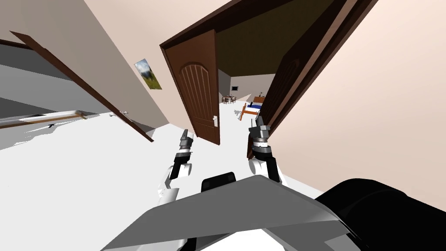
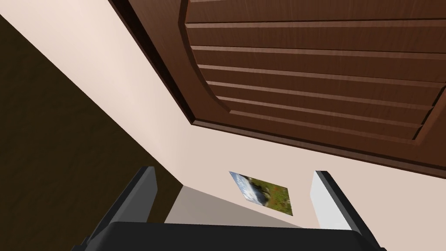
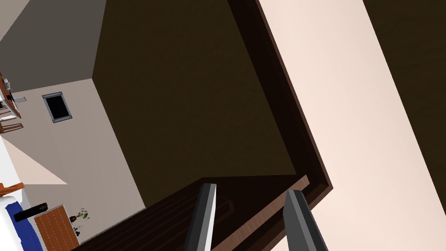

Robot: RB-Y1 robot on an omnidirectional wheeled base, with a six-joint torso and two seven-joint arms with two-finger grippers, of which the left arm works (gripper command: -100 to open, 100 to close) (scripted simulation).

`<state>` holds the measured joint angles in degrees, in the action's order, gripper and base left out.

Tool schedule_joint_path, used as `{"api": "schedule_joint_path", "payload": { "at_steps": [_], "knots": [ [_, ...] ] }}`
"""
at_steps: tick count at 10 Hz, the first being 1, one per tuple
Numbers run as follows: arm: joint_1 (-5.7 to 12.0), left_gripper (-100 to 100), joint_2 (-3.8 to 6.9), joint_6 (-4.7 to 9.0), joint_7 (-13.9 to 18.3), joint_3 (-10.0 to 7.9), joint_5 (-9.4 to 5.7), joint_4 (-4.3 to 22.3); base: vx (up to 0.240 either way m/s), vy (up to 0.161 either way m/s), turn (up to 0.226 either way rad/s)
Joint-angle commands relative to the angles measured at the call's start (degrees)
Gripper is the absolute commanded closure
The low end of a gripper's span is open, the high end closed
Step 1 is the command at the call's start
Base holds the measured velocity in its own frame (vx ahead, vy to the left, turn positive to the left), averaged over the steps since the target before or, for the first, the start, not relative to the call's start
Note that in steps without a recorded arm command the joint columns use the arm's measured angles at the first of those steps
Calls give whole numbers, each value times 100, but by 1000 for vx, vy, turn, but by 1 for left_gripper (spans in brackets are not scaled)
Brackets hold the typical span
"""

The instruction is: Push the door open

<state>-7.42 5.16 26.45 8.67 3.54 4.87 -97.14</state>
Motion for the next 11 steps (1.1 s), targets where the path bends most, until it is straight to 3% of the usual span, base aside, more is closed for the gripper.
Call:
{"api": "schedule_joint_path", "payload": {
  "at_steps": [1,11],
  "knots": [
    [171,-100,-21,-16,-19,42,6,273,90,60,-90],
    [1053,-100,-68,-94,-42,261,-5,1787,83,62,-85]
  ]
}}
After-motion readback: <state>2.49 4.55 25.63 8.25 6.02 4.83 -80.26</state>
